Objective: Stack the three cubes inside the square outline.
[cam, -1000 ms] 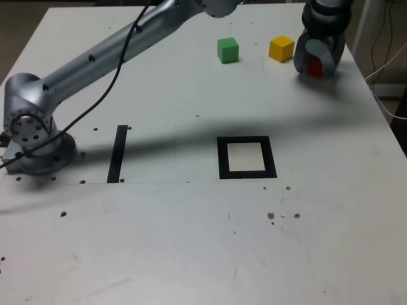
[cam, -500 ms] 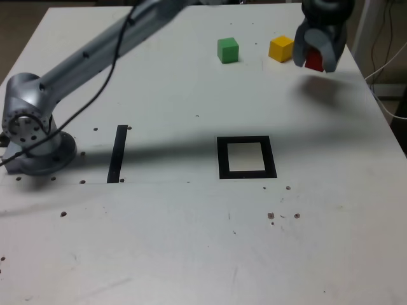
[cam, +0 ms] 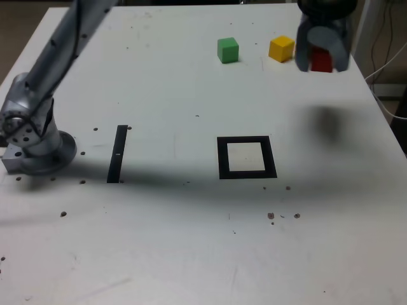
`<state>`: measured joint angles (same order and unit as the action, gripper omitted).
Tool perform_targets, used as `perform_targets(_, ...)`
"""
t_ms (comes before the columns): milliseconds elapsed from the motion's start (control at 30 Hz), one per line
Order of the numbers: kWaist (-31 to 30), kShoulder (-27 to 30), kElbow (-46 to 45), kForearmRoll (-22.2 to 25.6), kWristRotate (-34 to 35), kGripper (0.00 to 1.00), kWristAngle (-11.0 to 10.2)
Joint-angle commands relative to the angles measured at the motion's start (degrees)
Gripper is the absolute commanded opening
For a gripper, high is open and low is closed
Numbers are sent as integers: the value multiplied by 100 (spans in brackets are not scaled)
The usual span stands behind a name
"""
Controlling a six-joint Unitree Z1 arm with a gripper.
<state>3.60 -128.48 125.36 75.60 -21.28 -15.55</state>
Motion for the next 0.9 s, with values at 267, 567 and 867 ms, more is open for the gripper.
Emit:
perform_targets(267, -389, 2378, -4102, -174, 1397, 10, 403)
perform_targets(567, -868, 2504, -4491, 304, 2073, 10, 657)
perform_targets(867, -1949, 1955, -3972, 316, 2896, 10, 546)
